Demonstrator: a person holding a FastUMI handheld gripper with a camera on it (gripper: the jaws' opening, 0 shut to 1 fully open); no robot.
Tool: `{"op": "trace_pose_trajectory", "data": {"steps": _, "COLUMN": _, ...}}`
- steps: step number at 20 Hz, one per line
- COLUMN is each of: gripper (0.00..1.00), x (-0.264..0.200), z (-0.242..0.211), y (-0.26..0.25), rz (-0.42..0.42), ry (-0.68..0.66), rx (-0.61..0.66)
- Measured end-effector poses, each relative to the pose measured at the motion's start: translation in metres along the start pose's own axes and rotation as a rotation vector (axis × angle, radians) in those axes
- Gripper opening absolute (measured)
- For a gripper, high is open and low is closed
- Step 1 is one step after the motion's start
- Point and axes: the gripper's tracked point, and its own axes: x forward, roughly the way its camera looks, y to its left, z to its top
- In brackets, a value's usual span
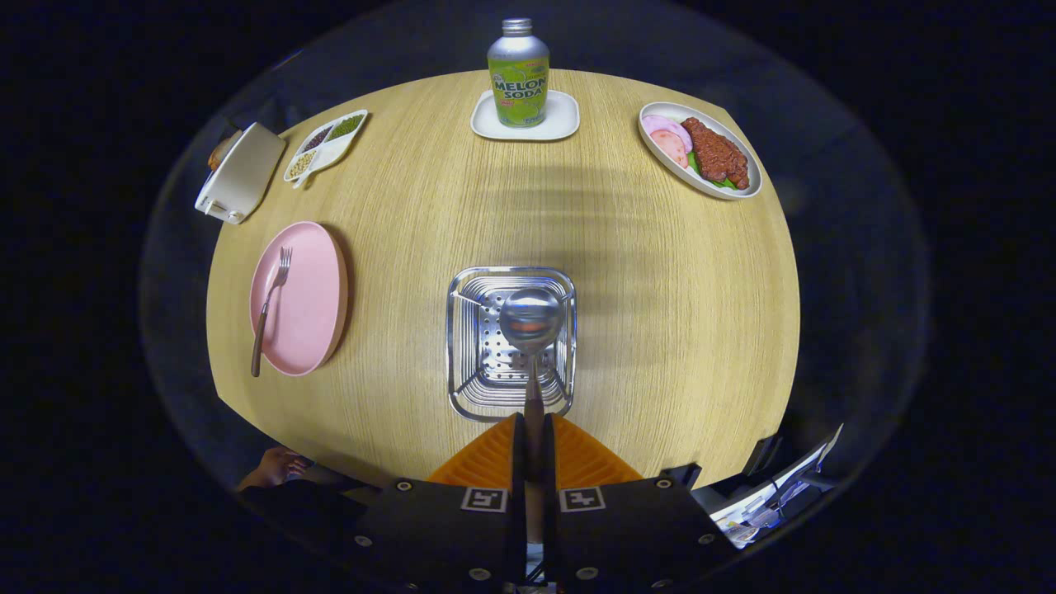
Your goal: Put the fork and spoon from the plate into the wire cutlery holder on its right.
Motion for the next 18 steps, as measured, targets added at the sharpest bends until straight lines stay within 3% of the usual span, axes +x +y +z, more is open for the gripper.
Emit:
{"op": "trace_pose_trajectory", "data": {"steps": 7, "gripper": 0.12, "x": -0.012, "z": 0.030, "y": 0.001, "rz": 0.012, "ry": -0.114, "rx": 0.028}}
{"op": "trace_pose_trajectory", "data": {"steps": 15, "gripper": 0.11, "x": -0.062, "z": 0.082, "y": 0.040, "rz": 0.045, "ry": -0.513, "rx": 0.076}}
{"op": "trace_pose_trajectory", "data": {"steps": 18, "gripper": 0.16, "x": -0.078, "z": 0.090, "y": 0.076, "rz": 0.121, "ry": -0.612, "rx": 0.088}}
